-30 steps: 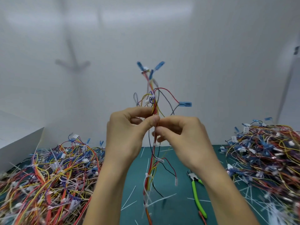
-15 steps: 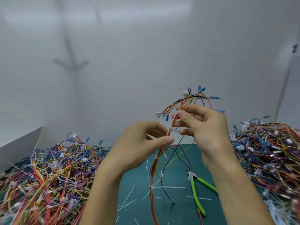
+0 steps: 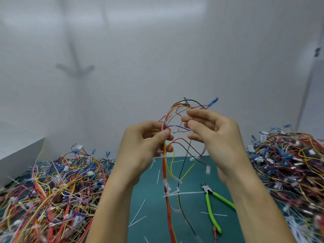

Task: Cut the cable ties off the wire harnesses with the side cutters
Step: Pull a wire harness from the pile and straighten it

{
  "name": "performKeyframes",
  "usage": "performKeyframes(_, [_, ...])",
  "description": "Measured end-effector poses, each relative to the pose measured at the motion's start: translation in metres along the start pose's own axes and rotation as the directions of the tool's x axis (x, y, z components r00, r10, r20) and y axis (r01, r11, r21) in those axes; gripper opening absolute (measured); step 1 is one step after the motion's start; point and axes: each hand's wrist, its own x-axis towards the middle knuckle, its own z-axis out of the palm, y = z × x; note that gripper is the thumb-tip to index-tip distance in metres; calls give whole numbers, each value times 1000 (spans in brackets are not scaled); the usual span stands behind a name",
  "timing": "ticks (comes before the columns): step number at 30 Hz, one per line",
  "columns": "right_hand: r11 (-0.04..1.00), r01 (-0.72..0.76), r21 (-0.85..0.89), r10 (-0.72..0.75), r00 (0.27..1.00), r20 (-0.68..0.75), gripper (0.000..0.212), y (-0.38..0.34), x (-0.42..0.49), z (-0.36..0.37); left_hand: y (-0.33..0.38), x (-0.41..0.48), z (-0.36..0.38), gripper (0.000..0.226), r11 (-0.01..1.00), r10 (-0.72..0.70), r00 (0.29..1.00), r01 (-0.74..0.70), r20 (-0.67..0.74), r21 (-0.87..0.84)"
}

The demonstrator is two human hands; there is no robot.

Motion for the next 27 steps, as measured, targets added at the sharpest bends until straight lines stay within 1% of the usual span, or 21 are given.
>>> performKeyframes(2, [1000,15,-19,-15,1000,-5,15,-3,0,-2,1,0,-3,5,999,22,999,-23,-42,-42])
performKeyframes(4, [998,-16,-54,18,999,36,12,-6,-1,-4,1,1,-4,5,996,33,996,-39,-82,-75])
performKeyframes(7, [977,-95,-193,134,971,198,10,-7,-3,-4,1,1,-5,6,993,44,991,-58,-129,-106])
performKeyframes(10, [923,-89,-374,231,906,355,12,-2,-6,1,1,1,-5,5,988,36,988,-58,-153,-144])
performKeyframes(11, [912,-81,-402,249,888,387,12,0,-7,4,2,1,-5,5,986,31,987,-55,-156,-157])
performKeyframes(13, [915,-74,-396,253,872,420,10,3,-8,8,3,1,-4,6,984,24,987,-52,-158,-173])
performKeyframes(18, [960,-65,-274,173,902,395,3,5,-8,13,4,1,-4,9,973,4,991,-35,-136,-230])
performKeyframes(21, [970,-55,-237,134,934,332,6,5,-9,16,5,0,-4,11,983,20,996,-35,-85,-178])
performKeyframes(24, [971,-40,-236,110,950,291,7,6,-10,19,4,1,-2,15,996,20,996,-27,-82,-79])
performKeyframes(27, [979,-39,-201,92,961,262,7,7,-10,20,5,1,-2,17,996,-8,999,4,-45,-88])
